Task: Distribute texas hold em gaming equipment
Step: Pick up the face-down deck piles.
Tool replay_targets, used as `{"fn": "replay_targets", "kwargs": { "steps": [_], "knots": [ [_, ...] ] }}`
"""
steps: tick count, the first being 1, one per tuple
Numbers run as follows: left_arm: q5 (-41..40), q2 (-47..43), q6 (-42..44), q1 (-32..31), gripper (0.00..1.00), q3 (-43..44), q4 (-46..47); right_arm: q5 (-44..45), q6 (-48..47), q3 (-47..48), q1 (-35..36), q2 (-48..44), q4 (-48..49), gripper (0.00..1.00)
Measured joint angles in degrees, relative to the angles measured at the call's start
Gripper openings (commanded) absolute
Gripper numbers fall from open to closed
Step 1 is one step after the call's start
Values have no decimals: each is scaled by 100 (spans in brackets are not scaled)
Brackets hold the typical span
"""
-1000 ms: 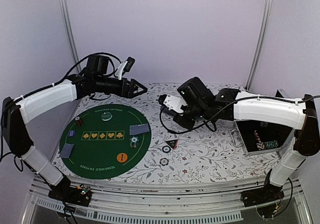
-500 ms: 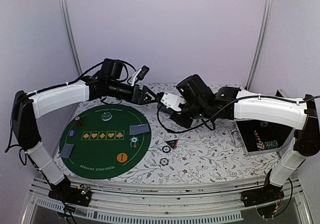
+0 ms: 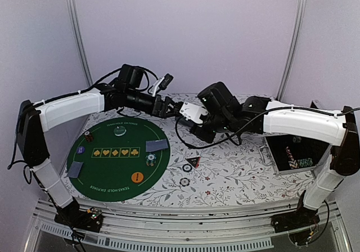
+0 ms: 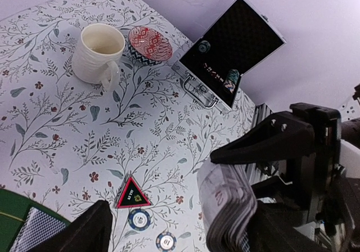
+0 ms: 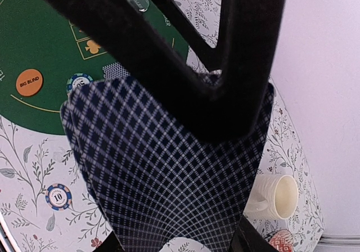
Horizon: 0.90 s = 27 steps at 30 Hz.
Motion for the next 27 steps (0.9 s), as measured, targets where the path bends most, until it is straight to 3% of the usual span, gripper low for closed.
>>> {"fn": "replay_targets", "kwargs": {
  "steps": [10,27],
  "knots": [
    [-914,125,350,-203,68,457,-907,39,0,0,13,96,-7,45],
    [-1143,-26,396,-229,64,560,-1331,57,-2,-2,13,96,-22,45]
  ]
}}
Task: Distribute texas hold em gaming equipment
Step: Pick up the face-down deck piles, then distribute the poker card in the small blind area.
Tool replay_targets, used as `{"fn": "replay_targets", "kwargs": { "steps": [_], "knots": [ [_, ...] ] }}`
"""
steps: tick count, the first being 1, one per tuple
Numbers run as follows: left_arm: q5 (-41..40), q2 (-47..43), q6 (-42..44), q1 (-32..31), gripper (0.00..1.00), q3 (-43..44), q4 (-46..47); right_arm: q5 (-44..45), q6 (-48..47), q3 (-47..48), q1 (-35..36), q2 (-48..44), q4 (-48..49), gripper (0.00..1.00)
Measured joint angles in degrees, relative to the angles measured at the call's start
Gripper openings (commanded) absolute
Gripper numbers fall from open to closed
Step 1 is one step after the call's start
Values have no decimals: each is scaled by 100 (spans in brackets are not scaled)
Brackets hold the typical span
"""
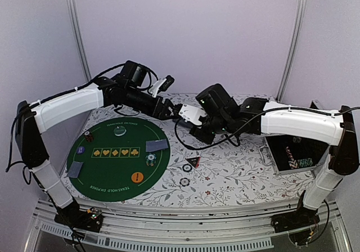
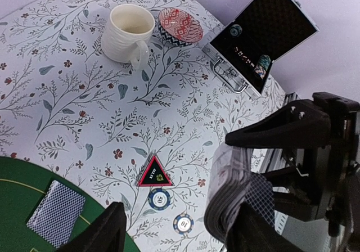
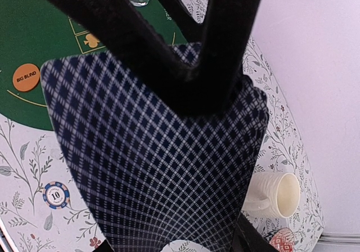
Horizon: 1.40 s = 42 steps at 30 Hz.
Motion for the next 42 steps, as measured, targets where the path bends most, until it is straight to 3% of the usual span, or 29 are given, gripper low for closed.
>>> {"fn": "replay_targets", "kwargs": {
  "steps": [2,11,22,42],
  "knots": [
    [90,0,-9,0,60,13,-31,0,-4,0,0,2,0,45],
    [555,-2,-85,0,22,72,-66,2,-42,0,0,0,0,45],
    [793,-13,-52,0,0,146,-212,2,-63,-17,0,0,24,45],
    [1088,-409,-33,155,0,146,-492,-2,-59,-164,-146,0,111,45]
  ]
}}
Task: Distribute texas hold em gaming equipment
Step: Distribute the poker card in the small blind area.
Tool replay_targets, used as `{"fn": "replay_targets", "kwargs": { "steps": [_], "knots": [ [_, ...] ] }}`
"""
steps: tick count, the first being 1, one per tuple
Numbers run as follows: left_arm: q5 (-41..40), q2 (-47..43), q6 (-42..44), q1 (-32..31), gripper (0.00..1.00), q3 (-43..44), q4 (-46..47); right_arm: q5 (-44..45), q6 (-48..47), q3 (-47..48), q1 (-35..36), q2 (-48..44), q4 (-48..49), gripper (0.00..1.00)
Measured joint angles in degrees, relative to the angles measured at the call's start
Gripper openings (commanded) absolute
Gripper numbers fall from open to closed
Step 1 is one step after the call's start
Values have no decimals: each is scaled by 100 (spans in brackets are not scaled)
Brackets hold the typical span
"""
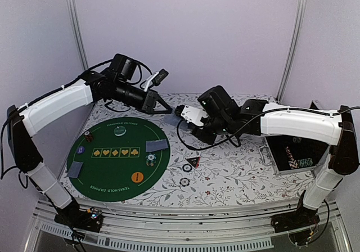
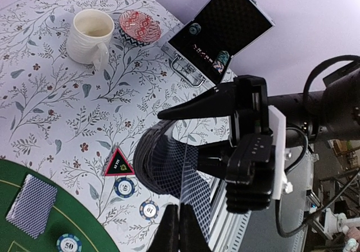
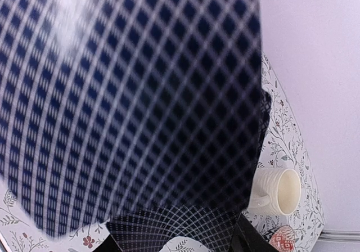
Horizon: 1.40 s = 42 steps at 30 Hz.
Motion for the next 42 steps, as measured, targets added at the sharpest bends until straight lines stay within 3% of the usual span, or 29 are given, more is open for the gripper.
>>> {"fn": "replay_targets", "kwargs": {
  "steps": [5,11,17,24,27,31,37,42],
  "knots": [
    [-17,-293,20,422,0,-28,-223,-4,0,-157,-87,0,70,45],
    [-105,-820,15,1478,0,-140,-852,-4,-2,-297,-168,0,157,45],
    [-483,-1631,-310,2645,0,-1473,-1471,-13,-9,-431,-184,-50,393,45],
    [-1069,-3451,-1679,3978,0,-3626,-1438,-94,-87,-914,-192,-463,754,45],
    [-1449,-3727,-2011,4564,0,-3827,-1484,-153,-153,-1027,-199,-610,852,45],
    [-1961,-3751,-2551,4903,0,-4100,-1322,-186,-192,-1178,-214,-765,1036,45],
    [-2559,-4697,-3700,5549,0,-5252,-763,-289,-223,-1252,-271,-957,1145,45],
    [-2669,-4942,-4376,5805,0,-6096,-352,-334,-225,-1263,-282,-1034,1228,45]
  ]
}}
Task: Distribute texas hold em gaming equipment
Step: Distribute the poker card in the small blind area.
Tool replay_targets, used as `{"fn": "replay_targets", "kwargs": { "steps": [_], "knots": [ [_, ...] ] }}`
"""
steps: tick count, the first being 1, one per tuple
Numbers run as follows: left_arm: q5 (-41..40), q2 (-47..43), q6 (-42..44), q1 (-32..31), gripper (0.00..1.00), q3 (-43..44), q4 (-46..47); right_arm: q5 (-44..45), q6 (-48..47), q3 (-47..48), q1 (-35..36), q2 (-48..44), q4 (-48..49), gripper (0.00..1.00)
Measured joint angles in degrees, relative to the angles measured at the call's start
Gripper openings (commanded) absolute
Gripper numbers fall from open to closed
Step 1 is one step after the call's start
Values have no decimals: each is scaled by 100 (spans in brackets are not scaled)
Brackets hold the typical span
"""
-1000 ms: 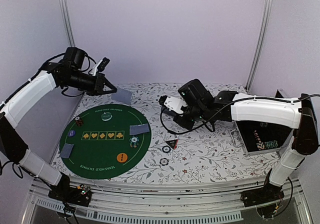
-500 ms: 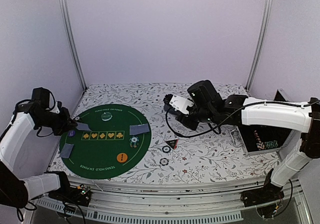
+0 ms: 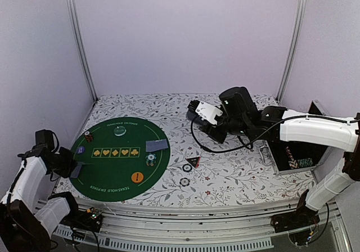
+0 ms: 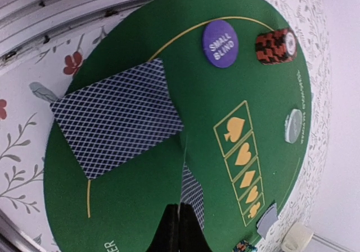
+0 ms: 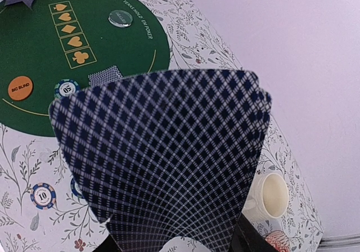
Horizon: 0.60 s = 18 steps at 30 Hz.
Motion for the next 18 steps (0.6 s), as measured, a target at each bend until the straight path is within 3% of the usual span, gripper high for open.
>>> {"fn": "replay_targets", "kwargs": {
  "steps": [18],
  "knots": [
    [-546,-96,-236,210,0,-63,920,-118,-11,-11,-63,-2,24,45]
  ]
}}
